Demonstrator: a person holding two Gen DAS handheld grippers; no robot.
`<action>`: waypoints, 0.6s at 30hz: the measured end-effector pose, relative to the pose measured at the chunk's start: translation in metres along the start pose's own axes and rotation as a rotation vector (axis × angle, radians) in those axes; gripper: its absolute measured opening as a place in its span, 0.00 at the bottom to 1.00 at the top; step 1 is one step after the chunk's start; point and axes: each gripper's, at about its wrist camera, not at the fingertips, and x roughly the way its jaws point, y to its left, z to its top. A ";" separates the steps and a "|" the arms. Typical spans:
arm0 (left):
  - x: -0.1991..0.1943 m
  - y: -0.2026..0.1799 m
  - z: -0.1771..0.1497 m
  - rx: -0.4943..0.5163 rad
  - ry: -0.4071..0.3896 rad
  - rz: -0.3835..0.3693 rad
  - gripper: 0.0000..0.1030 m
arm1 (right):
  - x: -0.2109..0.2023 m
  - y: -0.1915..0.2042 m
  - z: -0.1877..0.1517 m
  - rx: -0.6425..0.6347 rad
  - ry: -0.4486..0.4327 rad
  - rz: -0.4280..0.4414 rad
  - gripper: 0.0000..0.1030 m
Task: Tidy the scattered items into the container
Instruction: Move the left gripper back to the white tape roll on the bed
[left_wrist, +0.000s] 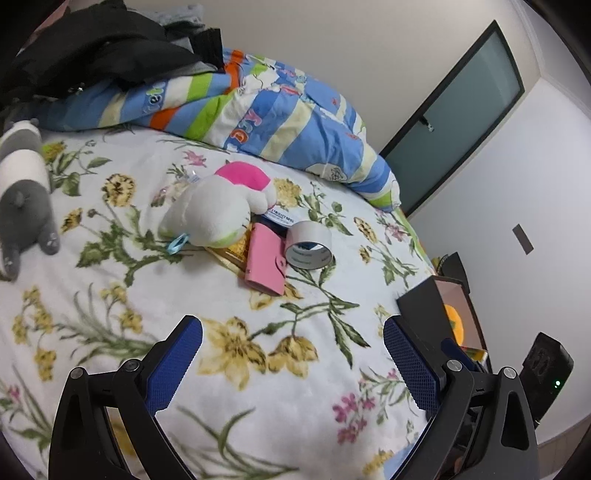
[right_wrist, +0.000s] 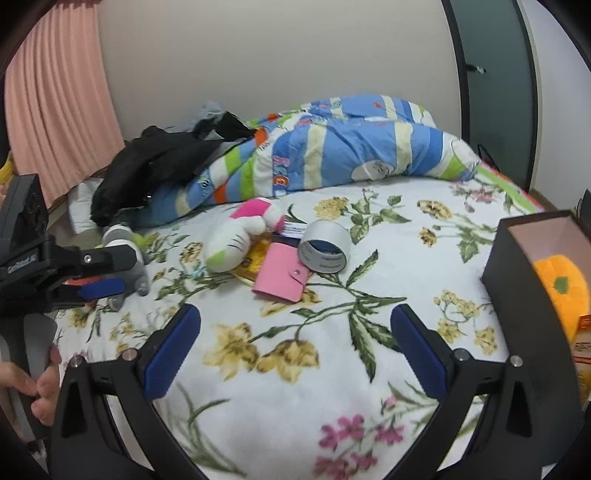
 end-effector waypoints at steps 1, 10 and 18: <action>0.010 -0.001 0.002 0.010 0.008 0.001 0.96 | 0.007 -0.004 0.001 0.006 0.003 -0.003 1.00; 0.101 -0.031 0.008 0.229 0.016 0.029 0.96 | 0.081 -0.043 0.002 0.020 0.012 -0.062 0.96; 0.172 -0.021 0.020 0.212 0.046 0.010 0.90 | 0.142 -0.063 0.008 0.043 0.023 -0.039 0.79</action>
